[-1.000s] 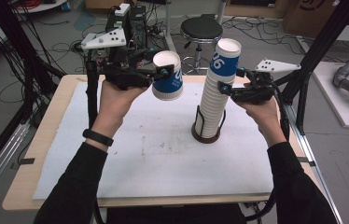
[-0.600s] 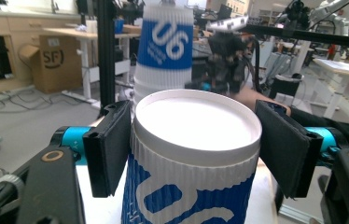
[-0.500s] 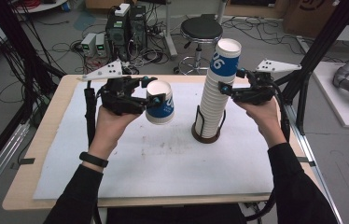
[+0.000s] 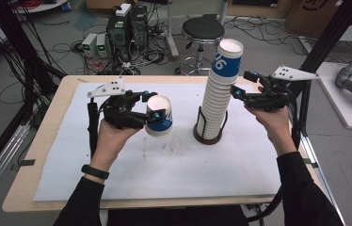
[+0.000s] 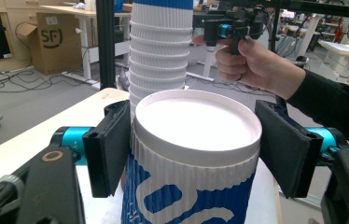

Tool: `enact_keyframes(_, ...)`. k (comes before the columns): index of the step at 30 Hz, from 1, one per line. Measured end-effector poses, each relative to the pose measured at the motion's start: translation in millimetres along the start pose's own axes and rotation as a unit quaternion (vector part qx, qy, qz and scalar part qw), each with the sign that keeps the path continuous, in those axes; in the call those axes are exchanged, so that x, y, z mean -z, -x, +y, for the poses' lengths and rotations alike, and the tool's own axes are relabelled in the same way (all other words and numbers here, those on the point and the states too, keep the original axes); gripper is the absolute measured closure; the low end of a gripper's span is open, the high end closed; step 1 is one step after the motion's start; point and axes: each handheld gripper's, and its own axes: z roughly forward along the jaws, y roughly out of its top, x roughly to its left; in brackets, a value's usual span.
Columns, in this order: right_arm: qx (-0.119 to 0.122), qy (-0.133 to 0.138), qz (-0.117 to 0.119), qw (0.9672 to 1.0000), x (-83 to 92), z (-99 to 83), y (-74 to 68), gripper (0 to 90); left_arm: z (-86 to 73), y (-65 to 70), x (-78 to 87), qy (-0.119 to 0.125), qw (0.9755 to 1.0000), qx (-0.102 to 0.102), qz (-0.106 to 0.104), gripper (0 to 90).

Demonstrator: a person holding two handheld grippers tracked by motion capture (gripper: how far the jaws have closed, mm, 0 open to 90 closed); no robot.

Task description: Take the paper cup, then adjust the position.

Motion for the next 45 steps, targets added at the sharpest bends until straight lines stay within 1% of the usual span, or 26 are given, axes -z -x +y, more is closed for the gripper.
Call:
enact_keyframes(2,-0.007,-0.001,-0.004,1.0000,5.4,-4.6,0.5,14.9,-4.0,0.5,0.7,0.001,1.0000,0.001,-0.001,29.7)
enact_keyframes(3,-0.009,0.003,-0.001,1.0000,8.7,-7.4,-0.9,14.9,-5.9,0.6,1.0,0.000,1.0000,0.002,-0.001,29.7)
enact_keyframes(4,-0.004,0.010,0.001,0.9999,14.7,-12.8,-4.6,14.9,-9.5,0.6,1.5,0.002,1.0000,0.004,-0.003,29.8)
enact_keyframes(7,-0.005,0.014,-0.001,0.9999,19.4,-18.4,-9.5,14.9,-11.8,0.5,1.5,0.004,0.9999,0.008,-0.007,29.8)
enact_keyframes(8,-0.003,0.017,0.001,0.9999,23.3,-24.9,-14.7,14.9,-12.9,0.3,1.9,0.002,0.9999,0.010,-0.011,29.8)
enact_keyframes(9,-0.003,0.017,0.001,0.9999,23.3,-24.9,-14.7,14.9,-13.9,0.3,2.4,0.001,0.9999,0.009,-0.013,29.8)
enact_keyframes(13,-0.002,0.025,0.008,0.9996,27.7,-41.9,-25.1,15.0,-18.9,1.3,4.5,0.000,0.9999,0.008,-0.009,29.8)
enact_keyframes(15,-0.006,0.026,0.014,0.9996,28.2,-50.1,-29.4,15.0,-22.5,0.8,5.1,0.001,0.9999,0.010,-0.006,29.8)
enact_keyframes(16,-0.004,0.016,0.020,0.9997,26.2,-55.4,-33.0,15.0,-23.5,0.0,5.6,-0.002,0.9999,0.009,-0.007,29.7)
enact_keyframes(18,-0.005,0.011,0.023,0.9997,25.1,-57.1,-34.5,15.0,-24.8,-0.5,6.0,-0.002,0.9999,0.011,-0.010,29.7)
enact_keyframes(20,-0.010,0.011,0.033,0.9993,24.0,-63.8,-40.4,15.0,-25.8,-0.6,6.7,-0.003,0.9999,0.008,-0.010,29.7)
enact_keyframes(23,-0.008,0.002,0.040,0.9992,22.9,-67.8,-43.2,15.0,-27.7,-0.6,6.5,-0.001,0.9999,0.009,-0.013,29.7)
enact_keyframes(24,-0.008,-0.002,0.049,0.9988,22.8,-70.2,-46.2,15.0,-28.1,-0.7,6.1,-0.002,0.9998,0.010,-0.015,29.7)
enact_keyframes(25,-0.008,-0.002,0.049,0.9988,22.8,-70.2,-46.2,15.0,-28.4,-0.4,5.3,-0.003,0.9998,0.011,-0.015,29.7)
enact_keyframes(26,-0.008,-0.003,0.056,0.9984,23.2,-70.8,-47.9,15.0,-28.5,-0.2,4.7,-0.003,0.9998,0.011,-0.017,29.7)
enact_keyframes(28,-0.001,-0.006,0.066,0.9978,24.5,-71.4,-51.3,15.0,-28.0,1.2,3.1,-0.001,0.9997,0.010,-0.021,29.7)
enact_keyframes(30,0.005,-0.010,0.084,0.9964,25.8,-71.3,-55.1,15.0,-27.1,2.9,0.4,0.000,0.9996,0.009,-0.026,29.7)
enact_keyframes(31,0.005,-0.010,0.084,0.9964,25.8,-71.3,-55.1,15.0,-27.1,2.9,0.4,0.000,0.9996,0.009,-0.026,29.7)
enact_keyframes(32,0.012,-0.013,0.099,0.9949,25.7,-71.4,-56.7,15.1,-26.9,4.0,-1.9,-0.001,0.9995,0.009,-0.029,29.7)
enact_keyframes(33,0.012,-0.013,0.099,0.9949,25.7,-71.4,-56.7,15.1,-26.9,4.0,-1.9,-0.001,0.9995,0.009,-0.029,29.7)
enact_keyframes(34,0.016,-0.018,0.111,0.9935,24.8,-71.8,-58.1,15.1,-26.9,4.4,-2.7,-0.002,0.9995,0.008,-0.032,29.7)
enact_keyframes(35,0.016,-0.018,0.111,0.9935,24.8,-71.8,-58.1,15.1,-26.9,4.8,-3.5,-0.002,0.9994,0.008,-0.034,29.7)
enact_keyframes(36,0.019,-0.020,0.121,0.9922,24.0,-72.1,-60.1,15.1,-26.8,5.7,-4.7,0.001,0.9992,0.012,-0.039,29.7)
enact_keyframes(41,0.023,-0.023,0.132,0.9907,20.8,-72.5,-63.3,15.0,-26.6,8.0,-7.0,0.006,0.9986,0.016,-0.050,29.7)
enact_keyframes(42,0.024,-0.026,0.140,0.9896,18.5,-72.9,-65.6,15.1,-26.3,9.9,-8.1,0.008,0.9984,0.016,-0.054,29.7)
enact_keyframes(45,0.025,-0.029,0.146,0.9885,15.7,-73.4,-68.4,15.0,-26.1,12.5,-10.0,0.006,0.9982,0.016,-0.058,29.7)
